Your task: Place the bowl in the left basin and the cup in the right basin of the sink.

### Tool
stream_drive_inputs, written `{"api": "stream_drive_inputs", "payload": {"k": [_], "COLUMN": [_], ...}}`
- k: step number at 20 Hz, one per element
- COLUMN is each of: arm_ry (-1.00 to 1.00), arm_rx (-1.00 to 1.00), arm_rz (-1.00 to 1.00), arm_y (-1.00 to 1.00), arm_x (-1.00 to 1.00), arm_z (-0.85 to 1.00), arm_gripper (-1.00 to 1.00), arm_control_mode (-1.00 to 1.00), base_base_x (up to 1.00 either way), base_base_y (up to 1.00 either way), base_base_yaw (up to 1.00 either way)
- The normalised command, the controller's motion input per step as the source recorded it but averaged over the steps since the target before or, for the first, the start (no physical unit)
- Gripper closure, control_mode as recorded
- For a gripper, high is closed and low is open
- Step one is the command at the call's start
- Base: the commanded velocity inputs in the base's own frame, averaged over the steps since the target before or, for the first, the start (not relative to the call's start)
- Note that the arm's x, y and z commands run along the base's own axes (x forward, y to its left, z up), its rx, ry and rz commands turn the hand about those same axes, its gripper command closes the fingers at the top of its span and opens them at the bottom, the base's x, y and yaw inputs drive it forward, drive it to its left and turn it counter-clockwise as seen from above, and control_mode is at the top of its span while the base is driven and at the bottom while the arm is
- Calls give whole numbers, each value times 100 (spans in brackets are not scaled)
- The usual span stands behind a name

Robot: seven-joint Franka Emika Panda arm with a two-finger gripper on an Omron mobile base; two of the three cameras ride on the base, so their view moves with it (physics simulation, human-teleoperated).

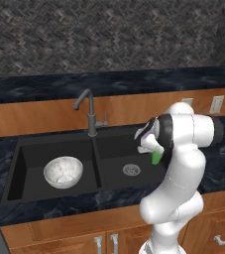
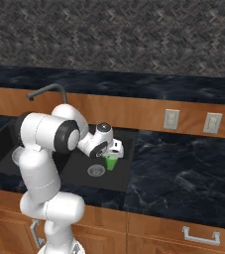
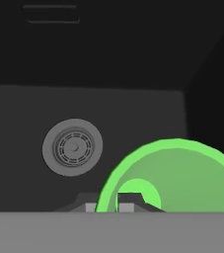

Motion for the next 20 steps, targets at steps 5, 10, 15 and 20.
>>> {"api": "stream_drive_inputs", "payload": {"k": [5,10,15,20], "arm_ry": [0,-1,-2,-5], "arm_rx": [0,0,0,0], "arm_rz": [0,0,0,0], "arm_y": [4,4,1,2], "arm_x": [9,4,5,2], "arm_z": [-24,-20,-21,-21], "arm_gripper": [100,100,100,100], "arm_control_mode": [-100,-100,-100,-100], "base_base_x": [0,0,0,0], "base_base_y": [0,0,0,0], "base_base_yaw": [0,0,0,0]}}
